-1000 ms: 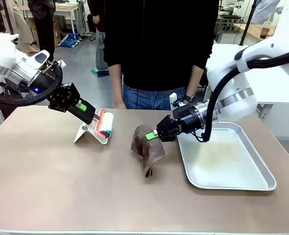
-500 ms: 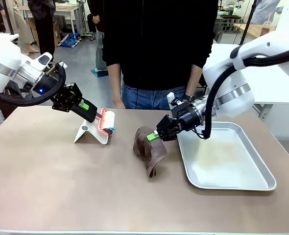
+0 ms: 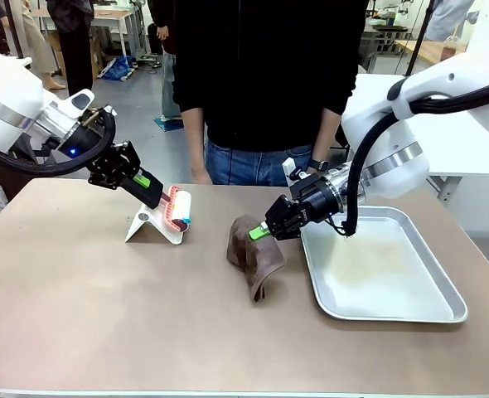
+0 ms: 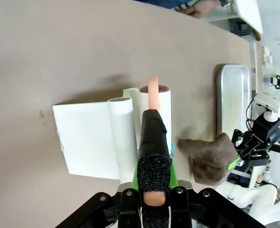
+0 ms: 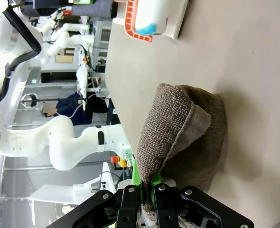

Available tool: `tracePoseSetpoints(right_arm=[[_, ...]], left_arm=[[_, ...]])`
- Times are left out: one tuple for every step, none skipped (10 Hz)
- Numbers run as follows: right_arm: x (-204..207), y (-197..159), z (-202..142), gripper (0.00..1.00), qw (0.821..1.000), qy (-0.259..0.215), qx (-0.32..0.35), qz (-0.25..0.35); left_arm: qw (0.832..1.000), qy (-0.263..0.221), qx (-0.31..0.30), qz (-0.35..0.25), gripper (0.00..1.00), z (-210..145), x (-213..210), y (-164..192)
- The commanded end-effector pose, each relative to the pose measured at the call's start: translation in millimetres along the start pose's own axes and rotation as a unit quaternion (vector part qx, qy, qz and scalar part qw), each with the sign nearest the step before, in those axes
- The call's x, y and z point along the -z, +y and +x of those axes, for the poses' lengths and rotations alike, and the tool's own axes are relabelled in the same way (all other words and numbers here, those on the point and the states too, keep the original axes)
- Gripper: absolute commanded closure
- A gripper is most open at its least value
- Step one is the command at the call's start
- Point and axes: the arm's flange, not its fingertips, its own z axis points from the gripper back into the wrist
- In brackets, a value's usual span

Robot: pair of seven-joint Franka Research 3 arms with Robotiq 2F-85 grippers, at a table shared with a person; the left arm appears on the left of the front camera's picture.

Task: Clean the surface of the table.
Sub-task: Return the Lint Roller and towel to their original positions.

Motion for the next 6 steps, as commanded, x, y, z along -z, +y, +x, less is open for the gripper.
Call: tracePoseSetpoints(right_arm=[[-1.4,0.1,6.7,0.92,1.0,-0.006,0.012,0.002],[-1.7,-0.4,6.2,0.92,1.0,-0.006,0.011,0.004],[-3.2,-0.1,5.9,0.92,1.0,-0.009,0.008,0.005],[-4.9,-0.4,5.3,0.92,1.0,-0.011,0.006,0.006],[-5.5,-1.6,5.6,0.92,1.0,-0.013,0.006,0.008],[-5.8,-2.5,5.6,0.92,1.0,-0.014,0.005,0.008]], left_arm=[[0.999,0.016,-0.005,0.029,0.78,10.2,1.9,-12.6],[0.999,0.016,-0.004,0.036,0.78,12.4,3.4,-15.0],[0.999,0.019,-0.003,0.044,0.78,13.7,5.3,-16.2],[0.998,0.023,-0.003,0.053,0.78,14.2,7.1,-17.6],[0.998,0.026,-0.004,0.057,0.78,14.6,8.9,-18.7],[0.997,0.031,-0.009,0.066,0.78,14.9,11.8,-18.7]])
